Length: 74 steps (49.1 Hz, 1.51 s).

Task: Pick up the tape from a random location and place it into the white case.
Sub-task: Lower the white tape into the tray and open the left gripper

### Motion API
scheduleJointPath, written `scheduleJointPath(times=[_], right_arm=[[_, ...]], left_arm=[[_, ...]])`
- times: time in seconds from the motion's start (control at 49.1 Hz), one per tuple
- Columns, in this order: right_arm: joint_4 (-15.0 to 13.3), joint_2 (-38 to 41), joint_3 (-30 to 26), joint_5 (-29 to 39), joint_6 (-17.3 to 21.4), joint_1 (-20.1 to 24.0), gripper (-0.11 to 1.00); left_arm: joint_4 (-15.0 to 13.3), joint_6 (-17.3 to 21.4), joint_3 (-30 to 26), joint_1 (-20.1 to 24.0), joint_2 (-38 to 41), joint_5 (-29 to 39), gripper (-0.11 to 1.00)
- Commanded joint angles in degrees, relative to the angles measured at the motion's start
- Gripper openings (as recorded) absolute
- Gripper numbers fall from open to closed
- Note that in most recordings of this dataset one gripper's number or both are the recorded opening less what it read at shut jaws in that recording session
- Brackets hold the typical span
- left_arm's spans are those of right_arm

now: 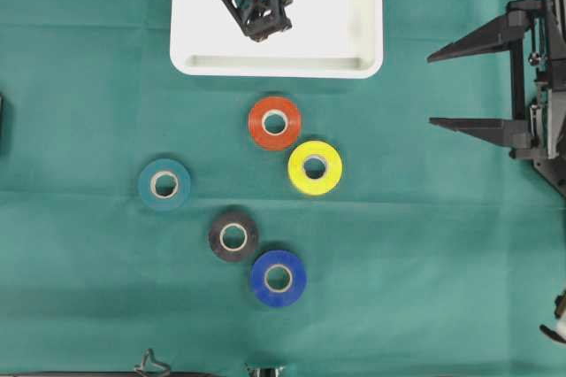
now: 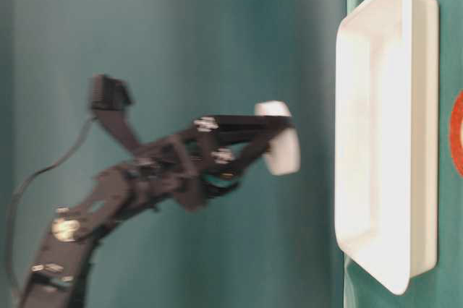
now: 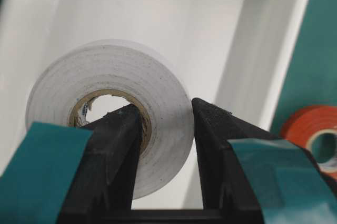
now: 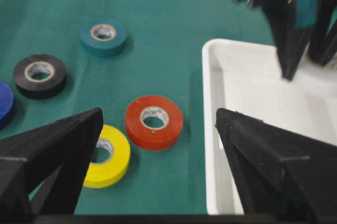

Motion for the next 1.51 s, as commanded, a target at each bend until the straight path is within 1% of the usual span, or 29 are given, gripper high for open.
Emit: scheduleJointPath(times=[0.0, 0.285, 0.468, 0.611, 0.692, 0.814, 0.896, 0.936, 1.12, 1.16, 1.201, 1.242, 1.486], right_arm=[[0.0, 0.53, -1.32, -0.18, -0.09, 0.0, 0.91], [0.0, 1.05, -1.32, -0.26, -0.09, 0.0, 0.91], [0.0, 1.05, -1.32, -0.26, -0.09, 0.0, 0.91], [0.0, 1.05, -1.32, -0.18, -0.09, -0.09, 0.91], [0.0, 1.05, -1.23, -0.18, -0.09, -0.09, 0.91], [-0.09, 1.14, -1.32, -0.26, -0.18, -0.09, 0.91], [-0.44, 1.32, -1.32, -0.44, -0.18, 0.0, 0.91], [-0.44, 1.32, -1.23, -0.44, -0.18, 0.0, 0.91], [-0.53, 1.49, -1.32, -0.35, -0.18, 0.0, 0.91], [-0.44, 1.49, -1.23, -0.35, -0.18, 0.0, 0.91], [-0.44, 1.49, -1.32, -0.26, -0.18, 0.0, 0.91], [-0.44, 1.49, -1.32, -0.26, -0.18, 0.0, 0.91], [-0.44, 1.49, -1.32, -0.26, -0.09, 0.0, 0.91]], left_arm=[[0.0, 0.0, 0.35, 0.09, -0.26, -2.2, 0.24], [0.0, 0.09, 3.25, 1.05, 4.22, -8.44, 0.24], [0.0, 0.09, 3.16, 2.37, 7.38, -10.55, 0.24], [0.0, 0.26, 2.9, 2.37, 8.17, -11.43, 0.24], [0.0, 1.58, 2.9, 2.11, 8.26, -11.6, 0.24], [-0.35, 4.83, 2.81, 1.85, 8.17, -11.6, 0.24], [-0.53, 5.27, 2.72, 1.85, 8.26, -11.69, 0.25], [-0.53, 5.27, 2.72, 1.76, 8.17, -11.78, 0.3], [-0.53, 5.63, 2.9, 2.11, 8.09, -12.39, 0.82], [-0.53, 5.63, 2.99, 2.2, 8.09, -12.39, 0.91], [-0.53, 5.54, 2.99, 2.29, 8.0, -12.39, 0.97], [-0.53, 5.54, 3.16, 2.37, 8.0, -12.39, 0.99], [-0.53, 5.54, 2.99, 2.11, 7.21, -11.25, 0.98]])
